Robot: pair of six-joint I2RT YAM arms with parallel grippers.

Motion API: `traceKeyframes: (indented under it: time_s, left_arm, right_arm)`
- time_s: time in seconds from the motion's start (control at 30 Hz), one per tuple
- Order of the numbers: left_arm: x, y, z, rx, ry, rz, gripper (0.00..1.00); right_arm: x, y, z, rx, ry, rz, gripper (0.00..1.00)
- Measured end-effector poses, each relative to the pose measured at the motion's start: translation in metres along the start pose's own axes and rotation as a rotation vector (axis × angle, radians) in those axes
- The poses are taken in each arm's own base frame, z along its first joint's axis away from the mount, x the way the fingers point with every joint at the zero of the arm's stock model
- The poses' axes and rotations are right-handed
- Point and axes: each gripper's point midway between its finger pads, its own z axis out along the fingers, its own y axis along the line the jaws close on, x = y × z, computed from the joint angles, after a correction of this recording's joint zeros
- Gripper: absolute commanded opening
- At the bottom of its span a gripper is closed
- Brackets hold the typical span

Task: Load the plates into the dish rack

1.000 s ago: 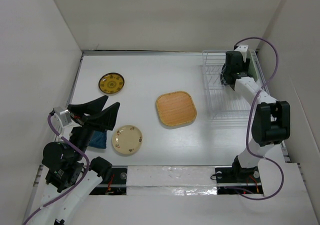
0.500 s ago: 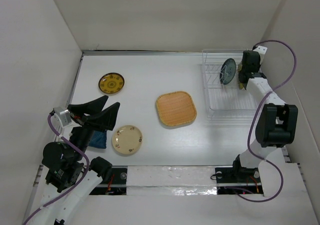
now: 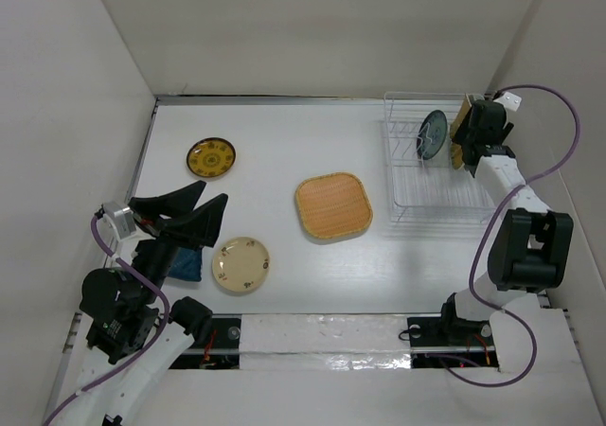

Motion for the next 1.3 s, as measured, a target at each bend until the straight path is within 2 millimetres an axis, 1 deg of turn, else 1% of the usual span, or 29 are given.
traceKeyframes:
  time_s: [0.07, 0.1, 0.2, 0.23, 0.27, 0.3, 0.33, 0.37, 0.4, 0.43, 0.47, 0.53, 0.57, 0.6, 0.63, 0.67, 0.7, 0.77, 0.8, 0.83, 0.87, 0.9, 0.97, 1.03, 1.07, 1.1, 1.17, 1.3]
  left_arm:
    - [0.001, 0.000, 0.000, -0.001, 0.002, 0.000, 0.63]
    - [0.001, 0.000, 0.001, -0.001, 0.004, 0.000, 0.63]
    - [0.002, 0.001, 0.002, -0.004, 0.008, 0.000, 0.63]
    - [0.003, 0.001, 0.002, -0.005, 0.010, 0.000, 0.63]
    - [0.003, 0.001, 0.002, -0.005, 0.011, 0.000, 0.63]
    - [0.004, 0.002, 0.003, -0.006, 0.013, 0.000, 0.61]
    - [0.004, 0.002, 0.003, -0.007, 0.014, 0.000, 0.59]
    - [0.005, 0.002, 0.003, -0.008, 0.016, 0.001, 0.53]
    - [0.005, 0.002, 0.004, -0.009, 0.017, -0.001, 0.49]
    - [0.005, 0.003, 0.004, -0.010, 0.018, 0.002, 0.45]
    - [0.006, 0.003, 0.004, -0.011, 0.018, 0.004, 0.34]
    - [0.006, 0.005, 0.004, -0.019, 0.016, 0.008, 0.23]
    - [0.008, 0.006, 0.004, -0.021, 0.018, 0.013, 0.13]
    - [0.010, 0.008, 0.005, -0.026, 0.023, 0.015, 0.07]
    - [0.012, 0.010, 0.005, -0.033, 0.029, 0.020, 0.03]
    - [0.013, 0.012, 0.006, -0.043, 0.032, 0.027, 0.00]
    - [0.014, 0.014, 0.007, -0.052, 0.033, 0.031, 0.00]
    - [0.016, 0.019, 0.010, -0.074, 0.036, 0.042, 0.00]
    - [0.016, 0.022, 0.010, -0.087, 0.036, 0.049, 0.00]
    - [0.017, 0.025, 0.011, -0.097, 0.038, 0.056, 0.00]
    - [0.018, 0.028, 0.012, -0.111, 0.039, 0.062, 0.00]
    - [0.020, 0.031, 0.013, -0.125, 0.041, 0.070, 0.00]
    - [0.023, 0.038, 0.014, -0.156, 0.047, 0.086, 0.01]
    - [0.027, 0.046, 0.016, -0.190, 0.058, 0.103, 0.10]
    - [0.028, 0.048, 0.017, -0.200, 0.061, 0.106, 0.19]
    - [0.031, 0.054, 0.019, -0.223, 0.074, 0.123, 0.23]
    - [0.039, 0.062, 0.022, -0.255, 0.098, 0.135, 0.29]
    - [0.054, 0.076, 0.027, -0.308, 0.151, 0.163, 0.33]
  right_arm:
    - [-0.007, 0.004, -0.008, -0.002, -0.023, 0.002, 0.66]
    - [-0.012, 0.007, -0.013, -0.008, -0.038, 0.002, 0.70]
    - [-0.029, 0.022, -0.038, -0.045, -0.095, 0.009, 0.71]
    - [-0.036, 0.030, -0.049, -0.067, -0.116, 0.012, 0.70]
    - [-0.042, 0.038, -0.060, -0.094, -0.137, 0.016, 0.65]
    - [-0.047, 0.047, -0.072, -0.130, -0.156, 0.017, 0.44]
    - [-0.050, 0.060, -0.086, -0.185, -0.177, 0.017, 0.31]
    - [-0.050, 0.076, -0.103, -0.253, -0.193, 0.020, 0.19]
    - [-0.047, 0.091, -0.118, -0.320, -0.199, 0.016, 0.02]
    - [-0.042, 0.112, -0.137, -0.405, -0.203, 0.004, 0.00]
    - [-0.034, 0.136, -0.158, -0.500, -0.200, -0.006, 0.00]
    - [-0.007, 0.187, -0.200, -0.689, -0.168, -0.053, 0.00]
    - [0.011, 0.212, -0.222, -0.782, -0.142, -0.083, 0.00]
    - [0.034, 0.236, -0.243, -0.877, -0.103, -0.121, 0.00]
    - [0.056, 0.255, -0.260, -0.950, -0.067, -0.153, 0.02]
    - [0.083, 0.274, -0.277, -1.023, -0.017, -0.187, 0.07]
    - [0.113, 0.289, -0.292, -1.092, 0.044, -0.229, 0.23]
    - [0.175, 0.311, -0.316, -1.200, 0.172, -0.317, 0.39]
    - [0.206, 0.316, -0.325, -1.238, 0.240, -0.359, 0.52]
    - [0.235, 0.318, -0.335, -1.270, 0.307, -0.398, 0.57]
    - [0.259, 0.318, -0.342, -1.296, 0.362, -0.435, 0.61]
    - [0.278, 0.317, -0.349, -1.313, 0.407, -0.461, 0.67]
    - [0.308, 0.314, -0.364, -1.352, 0.483, -0.502, 0.68]
    - [0.325, 0.312, -0.379, -1.393, 0.540, -0.514, 0.69]
    - [0.332, 0.312, -0.386, -1.415, 0.563, -0.510, 0.69]
    - [0.337, 0.311, -0.392, -1.435, 0.582, -0.504, 0.69]
    - [0.349, 0.310, -0.401, -1.467, 0.622, -0.488, 0.69]
    - [0.378, 0.304, -0.404, -1.483, 0.717, -0.469, 0.67]
